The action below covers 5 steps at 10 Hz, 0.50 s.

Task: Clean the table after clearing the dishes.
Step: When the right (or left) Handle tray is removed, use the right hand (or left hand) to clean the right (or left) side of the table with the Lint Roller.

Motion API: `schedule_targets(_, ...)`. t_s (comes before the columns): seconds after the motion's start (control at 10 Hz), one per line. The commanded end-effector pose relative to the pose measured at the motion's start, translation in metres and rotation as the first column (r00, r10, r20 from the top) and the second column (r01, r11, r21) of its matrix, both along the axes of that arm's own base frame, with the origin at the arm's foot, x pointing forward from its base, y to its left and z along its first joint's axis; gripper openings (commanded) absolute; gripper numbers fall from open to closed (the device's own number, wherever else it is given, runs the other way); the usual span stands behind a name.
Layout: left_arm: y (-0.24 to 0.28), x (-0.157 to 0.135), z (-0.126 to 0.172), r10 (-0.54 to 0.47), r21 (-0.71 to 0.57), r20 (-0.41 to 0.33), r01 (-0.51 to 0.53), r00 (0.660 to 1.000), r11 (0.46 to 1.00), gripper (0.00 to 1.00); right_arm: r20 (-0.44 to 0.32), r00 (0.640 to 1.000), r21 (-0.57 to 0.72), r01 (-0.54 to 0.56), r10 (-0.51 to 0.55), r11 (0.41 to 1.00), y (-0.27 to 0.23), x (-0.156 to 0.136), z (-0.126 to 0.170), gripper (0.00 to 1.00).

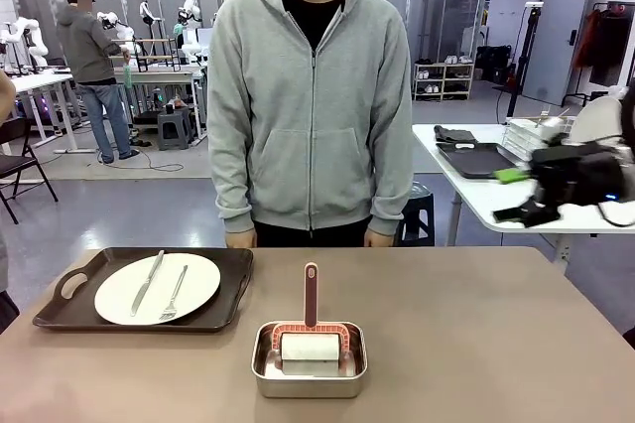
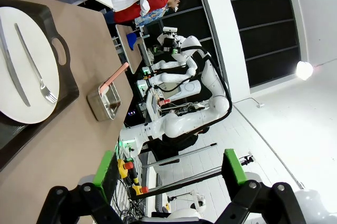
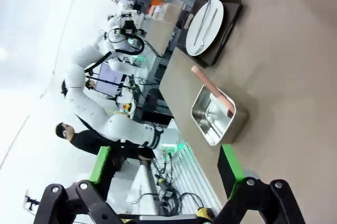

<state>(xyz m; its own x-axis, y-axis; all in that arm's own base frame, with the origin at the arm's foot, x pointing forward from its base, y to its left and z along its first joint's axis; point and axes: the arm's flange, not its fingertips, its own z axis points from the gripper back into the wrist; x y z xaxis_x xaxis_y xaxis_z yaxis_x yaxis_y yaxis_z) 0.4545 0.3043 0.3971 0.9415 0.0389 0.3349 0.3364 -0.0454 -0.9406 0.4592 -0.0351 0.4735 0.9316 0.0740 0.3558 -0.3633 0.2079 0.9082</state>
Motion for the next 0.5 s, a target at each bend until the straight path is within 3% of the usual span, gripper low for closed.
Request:
schedule_targets(0.0,-0.001,-0.007,0.002,0.011,0.009,0.015,-0.011,1.000,1.000,1.00,-0.012,0.999,0.009,0.046,-0.046,0.999,-0.047,-0.027,-0.003,1.00)
schedule_targets(0.1,-0.001,-0.007,0.002,0.011,0.009,0.015,-0.011,1.000,1.000,1.00,-0.001,0.993,-0.048,0.117,-0.117,0.992,-0.085,-0.044,-0.011,1.00)
schedule_targets(0.4,-0.001,-0.007,0.002,0.011,0.009,0.015,-0.011,1.000,1.000,1.00,-0.080,0.960,0.019,0.271,-0.268,0.962,-0.160,-0.098,-0.044,1.00)
